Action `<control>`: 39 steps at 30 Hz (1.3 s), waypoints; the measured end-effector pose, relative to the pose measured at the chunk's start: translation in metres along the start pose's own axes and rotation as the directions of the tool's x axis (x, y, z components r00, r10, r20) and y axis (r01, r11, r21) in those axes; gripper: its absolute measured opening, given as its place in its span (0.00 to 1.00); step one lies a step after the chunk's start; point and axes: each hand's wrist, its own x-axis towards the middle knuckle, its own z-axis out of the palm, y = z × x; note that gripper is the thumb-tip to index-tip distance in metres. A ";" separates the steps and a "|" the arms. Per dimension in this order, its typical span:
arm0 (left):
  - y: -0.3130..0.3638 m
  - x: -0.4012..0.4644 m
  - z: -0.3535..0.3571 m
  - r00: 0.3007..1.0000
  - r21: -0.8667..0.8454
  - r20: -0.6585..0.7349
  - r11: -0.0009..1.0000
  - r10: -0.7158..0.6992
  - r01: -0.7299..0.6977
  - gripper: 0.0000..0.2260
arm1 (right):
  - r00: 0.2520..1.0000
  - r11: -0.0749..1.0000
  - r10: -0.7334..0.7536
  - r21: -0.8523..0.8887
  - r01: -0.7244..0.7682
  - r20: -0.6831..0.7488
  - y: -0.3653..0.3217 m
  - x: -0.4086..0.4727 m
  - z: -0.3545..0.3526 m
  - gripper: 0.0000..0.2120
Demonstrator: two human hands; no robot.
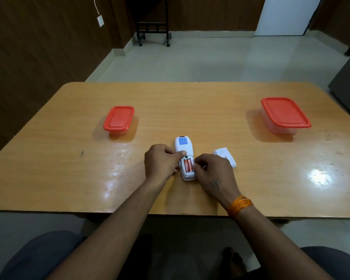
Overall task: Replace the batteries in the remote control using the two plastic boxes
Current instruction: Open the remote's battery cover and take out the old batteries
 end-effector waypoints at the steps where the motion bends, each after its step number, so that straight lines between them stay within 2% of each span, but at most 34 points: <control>1: 0.000 -0.001 0.000 1.000 0.003 0.003 1.000 0.007 -0.007 0.10 | 1.000 1.000 0.004 0.003 -0.004 -0.005 0.000 0.000 0.001 0.07; 4: -0.002 -0.001 -0.003 0.999 0.019 0.012 0.999 0.044 -0.044 0.08 | 1.000 1.000 0.019 0.016 -0.019 -0.005 0.000 0.001 0.000 0.08; 6: -0.005 -0.003 -0.006 0.982 0.138 0.009 0.973 0.188 -0.187 0.05 | 1.000 0.999 0.022 0.033 -0.022 0.015 0.000 0.000 -0.002 0.10; 9: -0.009 -0.012 -0.012 0.884 0.389 0.137 0.797 0.447 -0.463 0.08 | 0.996 0.997 0.021 0.070 -0.027 0.092 -0.004 -0.002 -0.008 0.16; 10: -0.009 -0.015 -0.012 0.853 0.429 0.201 0.739 0.482 -0.519 0.09 | 0.994 0.998 0.013 0.064 -0.020 0.113 -0.005 -0.003 -0.009 0.18; 12: -0.007 -0.019 -0.010 0.828 0.456 0.275 0.692 0.489 -0.560 0.09 | 0.992 0.999 0.000 0.047 -0.006 0.125 -0.006 -0.003 -0.011 0.19; 27: 0.012 -0.010 -0.002 0.873 0.544 0.356 0.686 0.334 -0.484 0.06 | 0.994 0.999 -0.027 0.037 0.024 0.104 -0.002 -0.004 -0.006 0.20; 35: 0.014 -0.013 -0.008 0.887 0.371 0.298 0.813 0.353 -0.449 0.06 | 0.994 1.000 -0.019 0.023 0.017 0.105 -0.004 -0.005 -0.006 0.20; 39: 0.012 -0.016 -0.008 0.923 0.256 0.223 0.895 0.314 -0.366 0.08 | 0.994 1.000 -0.002 0.017 0.000 0.105 -0.004 -0.005 -0.005 0.20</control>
